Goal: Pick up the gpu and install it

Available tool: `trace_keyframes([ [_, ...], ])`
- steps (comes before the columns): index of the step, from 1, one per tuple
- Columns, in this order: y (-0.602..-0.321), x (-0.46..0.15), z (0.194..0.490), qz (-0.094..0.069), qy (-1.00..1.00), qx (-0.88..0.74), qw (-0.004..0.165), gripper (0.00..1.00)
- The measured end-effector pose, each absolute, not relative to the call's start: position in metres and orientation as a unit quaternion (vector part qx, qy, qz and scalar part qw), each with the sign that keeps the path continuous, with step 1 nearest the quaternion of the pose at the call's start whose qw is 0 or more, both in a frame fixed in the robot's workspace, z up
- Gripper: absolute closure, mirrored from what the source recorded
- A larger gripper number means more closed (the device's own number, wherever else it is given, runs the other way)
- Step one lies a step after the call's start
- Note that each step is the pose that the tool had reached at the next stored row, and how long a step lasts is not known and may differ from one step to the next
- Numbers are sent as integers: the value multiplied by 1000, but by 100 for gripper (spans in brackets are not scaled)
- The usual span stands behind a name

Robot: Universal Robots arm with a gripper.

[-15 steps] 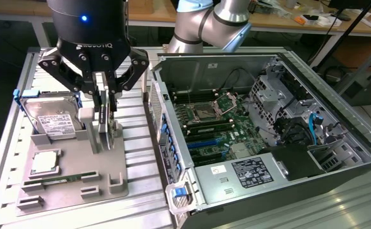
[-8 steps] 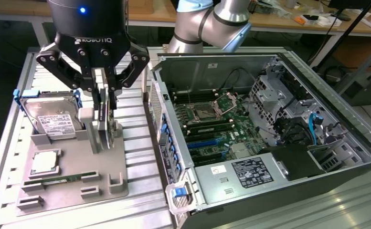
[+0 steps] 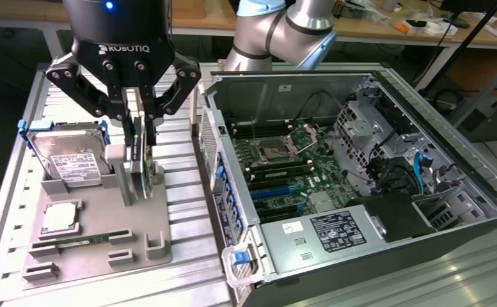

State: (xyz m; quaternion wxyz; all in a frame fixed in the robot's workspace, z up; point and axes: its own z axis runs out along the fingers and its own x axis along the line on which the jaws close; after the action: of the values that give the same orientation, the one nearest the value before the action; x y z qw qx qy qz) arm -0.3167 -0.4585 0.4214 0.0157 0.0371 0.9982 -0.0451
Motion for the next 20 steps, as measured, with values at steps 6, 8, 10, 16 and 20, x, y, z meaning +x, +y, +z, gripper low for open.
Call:
trace_keyframes([
  [6,-458,-317,422,-45,998,37,16,73],
  [8,-458,-317,423,-45,998,37,16,73],
  [10,-458,-317,424,-45,998,37,16,73],
  [16,-458,-317,430,-46,998,37,16,73],
  [20,-458,-317,434,-46,998,37,16,73],
])
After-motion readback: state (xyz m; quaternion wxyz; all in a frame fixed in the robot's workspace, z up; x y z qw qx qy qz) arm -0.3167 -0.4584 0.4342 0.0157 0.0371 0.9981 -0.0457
